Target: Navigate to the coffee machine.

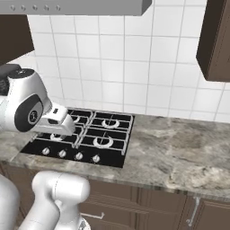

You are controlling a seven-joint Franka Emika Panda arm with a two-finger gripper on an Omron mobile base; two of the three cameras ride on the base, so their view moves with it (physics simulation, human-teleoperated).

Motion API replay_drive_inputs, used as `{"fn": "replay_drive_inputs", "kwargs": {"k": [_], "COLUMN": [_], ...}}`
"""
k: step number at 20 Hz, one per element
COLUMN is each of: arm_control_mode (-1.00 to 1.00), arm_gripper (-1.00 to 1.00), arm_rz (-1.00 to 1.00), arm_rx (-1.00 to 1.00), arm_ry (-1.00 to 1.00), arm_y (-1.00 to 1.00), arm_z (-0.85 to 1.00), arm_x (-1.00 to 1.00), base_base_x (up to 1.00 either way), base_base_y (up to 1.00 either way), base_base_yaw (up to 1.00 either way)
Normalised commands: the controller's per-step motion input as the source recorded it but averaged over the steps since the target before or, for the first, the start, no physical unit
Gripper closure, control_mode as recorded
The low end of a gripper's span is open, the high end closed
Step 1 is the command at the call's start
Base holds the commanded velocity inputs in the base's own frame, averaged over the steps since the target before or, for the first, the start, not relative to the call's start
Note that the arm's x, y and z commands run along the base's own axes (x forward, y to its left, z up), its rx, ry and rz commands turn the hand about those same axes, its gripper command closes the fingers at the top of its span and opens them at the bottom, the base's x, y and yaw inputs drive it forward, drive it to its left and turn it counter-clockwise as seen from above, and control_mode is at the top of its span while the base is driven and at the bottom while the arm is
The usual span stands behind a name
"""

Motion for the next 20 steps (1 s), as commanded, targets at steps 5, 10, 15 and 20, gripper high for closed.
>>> {"fn": "replay_drive_inputs", "kwargs": {"k": [5, 10, 15, 20], "arm_control_mode": [1.0, 1.0, 1.0, 1.0], "arm_gripper": [-1.0, -1.0, -1.0, -1.0], "arm_rz": [0.0, 0.0, 0.0, 0.0], "arm_rx": [0.0, 0.0, 0.0, 0.0], "arm_ry": [0.0, 0.0, 0.0, 0.0], "arm_y": [0.0, 0.0, 0.0, 0.0], "arm_z": [0.0, 0.0, 0.0, 0.0], "arm_x": [0.0, 0.0, 0.0, 0.0], "base_base_x": [-0.35, -0.08, -0.19, -0.28], "base_base_y": [0.25, 0.35, 0.24, 0.11], "base_base_yaw": [0.49, 0.89, 0.99, 1.0]}}
